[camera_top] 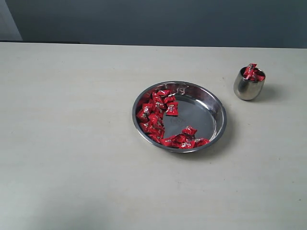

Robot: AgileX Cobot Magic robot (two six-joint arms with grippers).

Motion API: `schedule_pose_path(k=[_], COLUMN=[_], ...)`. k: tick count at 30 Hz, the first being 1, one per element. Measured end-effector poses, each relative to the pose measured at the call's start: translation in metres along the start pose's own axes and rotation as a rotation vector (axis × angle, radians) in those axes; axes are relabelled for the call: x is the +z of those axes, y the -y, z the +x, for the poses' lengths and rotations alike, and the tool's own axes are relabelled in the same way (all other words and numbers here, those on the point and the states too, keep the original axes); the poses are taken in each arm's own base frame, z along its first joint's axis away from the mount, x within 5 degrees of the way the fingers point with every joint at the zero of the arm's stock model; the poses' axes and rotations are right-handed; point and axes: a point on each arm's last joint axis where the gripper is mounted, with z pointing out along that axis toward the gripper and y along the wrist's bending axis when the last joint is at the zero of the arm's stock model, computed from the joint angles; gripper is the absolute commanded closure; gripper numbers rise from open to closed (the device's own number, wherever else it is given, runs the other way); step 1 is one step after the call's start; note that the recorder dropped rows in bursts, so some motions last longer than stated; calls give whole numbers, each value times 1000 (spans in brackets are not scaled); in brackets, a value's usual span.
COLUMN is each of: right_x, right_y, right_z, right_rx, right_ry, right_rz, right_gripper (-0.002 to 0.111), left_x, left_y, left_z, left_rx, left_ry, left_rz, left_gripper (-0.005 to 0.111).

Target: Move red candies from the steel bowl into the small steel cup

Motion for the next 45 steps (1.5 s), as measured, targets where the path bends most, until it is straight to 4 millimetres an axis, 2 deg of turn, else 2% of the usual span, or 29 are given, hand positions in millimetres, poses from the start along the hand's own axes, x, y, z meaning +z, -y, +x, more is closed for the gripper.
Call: schedule_pose_path(k=[45], right_x=[0], right_y=[2], right_z=[0], right_rx=[53], right_ry=[3], right_rz=[27], right_gripper=[109], left_x=[0], left_y=[0], left_z=[0], left_rx=[0], left_ry=[0], left_rz=[0], left_gripper=[106])
